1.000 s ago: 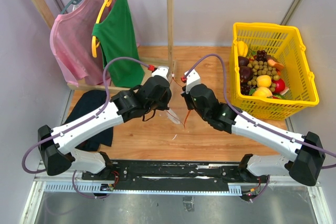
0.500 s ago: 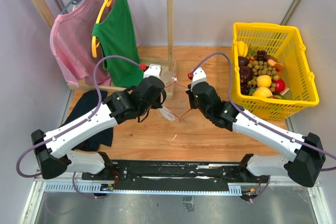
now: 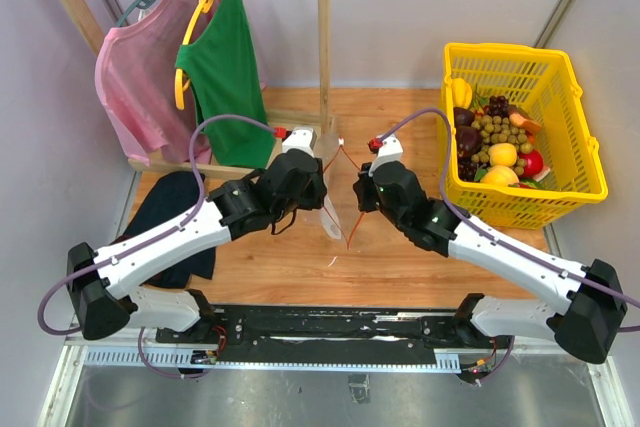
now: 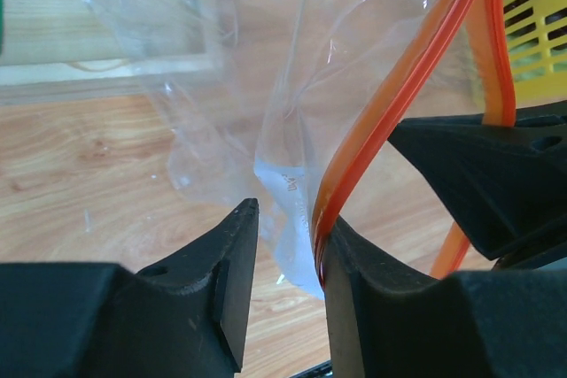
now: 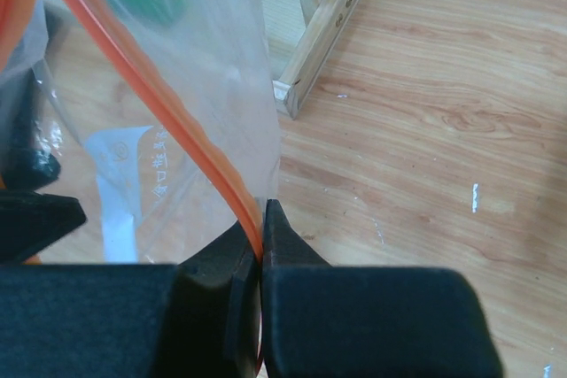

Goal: Place the food in the zip-top bag and seal the zipper
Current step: Open the zipper of the food storage bag.

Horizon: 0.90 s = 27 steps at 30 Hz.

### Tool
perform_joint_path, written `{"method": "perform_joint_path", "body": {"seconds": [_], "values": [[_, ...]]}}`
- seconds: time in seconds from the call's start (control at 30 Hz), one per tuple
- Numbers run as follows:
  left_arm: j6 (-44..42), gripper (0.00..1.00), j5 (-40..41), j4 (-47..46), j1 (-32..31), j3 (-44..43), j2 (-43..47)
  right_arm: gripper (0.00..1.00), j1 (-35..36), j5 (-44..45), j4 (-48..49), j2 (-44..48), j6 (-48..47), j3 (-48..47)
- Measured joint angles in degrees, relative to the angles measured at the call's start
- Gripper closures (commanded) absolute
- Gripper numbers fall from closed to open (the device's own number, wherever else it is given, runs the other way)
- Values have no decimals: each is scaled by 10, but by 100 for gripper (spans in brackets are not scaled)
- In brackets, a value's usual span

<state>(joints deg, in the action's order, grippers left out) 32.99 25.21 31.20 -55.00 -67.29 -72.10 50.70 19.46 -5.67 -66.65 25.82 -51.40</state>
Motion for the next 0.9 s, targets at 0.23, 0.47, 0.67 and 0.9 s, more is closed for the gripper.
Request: {"method": "perform_joint_path", "body": {"seconds": [0.23, 0.47, 0.67, 0.9], "values": [[27, 56, -38, -52, 0, 30, -6, 99, 0, -4, 22, 5, 34, 13], [59, 62, -47, -98, 0, 67, -9, 100, 0, -13, 37, 5, 61, 29], [60, 94, -10, -93, 0, 75, -8, 99, 0, -12, 37, 6, 64, 31], [40, 100, 48, -8, -1, 21, 2, 99, 0, -8, 33, 7, 63, 33]]}}
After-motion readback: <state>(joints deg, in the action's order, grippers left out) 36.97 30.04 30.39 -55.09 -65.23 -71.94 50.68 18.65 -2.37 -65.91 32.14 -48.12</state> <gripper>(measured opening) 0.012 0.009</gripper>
